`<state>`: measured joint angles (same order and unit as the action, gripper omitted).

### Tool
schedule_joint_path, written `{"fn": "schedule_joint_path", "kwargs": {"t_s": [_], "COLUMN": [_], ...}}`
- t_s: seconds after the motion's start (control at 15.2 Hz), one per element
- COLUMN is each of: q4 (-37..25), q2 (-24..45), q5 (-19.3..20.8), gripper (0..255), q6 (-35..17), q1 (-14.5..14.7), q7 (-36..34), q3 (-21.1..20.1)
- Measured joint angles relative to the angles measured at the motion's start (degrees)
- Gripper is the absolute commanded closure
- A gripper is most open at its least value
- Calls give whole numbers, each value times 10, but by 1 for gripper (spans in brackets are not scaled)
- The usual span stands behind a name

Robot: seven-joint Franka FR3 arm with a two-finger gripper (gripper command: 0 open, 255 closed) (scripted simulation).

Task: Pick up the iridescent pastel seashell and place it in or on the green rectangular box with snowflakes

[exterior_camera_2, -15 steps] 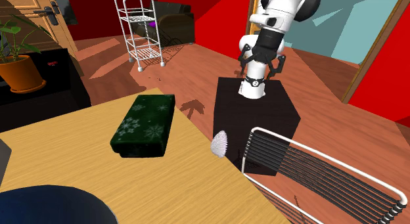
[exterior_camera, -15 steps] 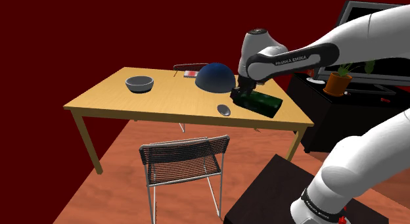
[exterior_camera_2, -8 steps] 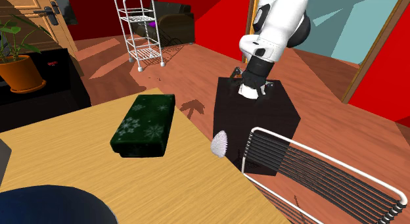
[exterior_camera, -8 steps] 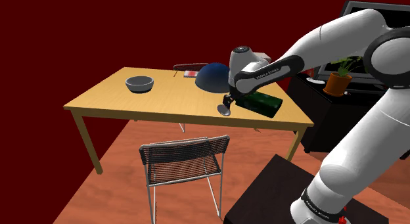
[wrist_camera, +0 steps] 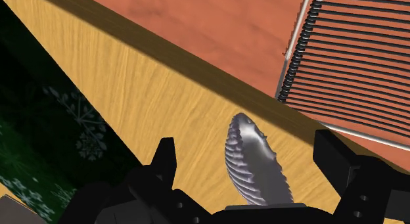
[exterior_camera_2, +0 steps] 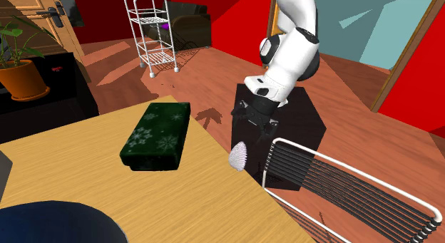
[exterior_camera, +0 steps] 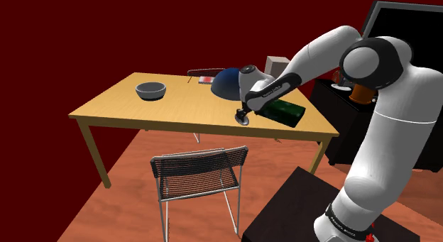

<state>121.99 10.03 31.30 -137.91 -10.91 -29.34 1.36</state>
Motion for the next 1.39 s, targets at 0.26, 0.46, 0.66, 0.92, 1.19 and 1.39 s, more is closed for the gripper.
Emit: {"fn": "schedule_joint_path", "kwargs": {"t_s": [0.26,0.46,0.66,0.92,1.19,1.39], "q4": [-24,-24,-27,-28,-28,-28], "q2": [40,56,70,73,73,73], "q5": [15,24,30,30,30,30], "gripper": [0,0,0,0,255,255], "q6": [-14,-31,-43,-45,-45,-45], "q1": [-2,-5,-7,-7,-7,-7], "q7": [-16,-23,-26,-26,-26,-26], "q3": [8,12,16,16,16,17]}}
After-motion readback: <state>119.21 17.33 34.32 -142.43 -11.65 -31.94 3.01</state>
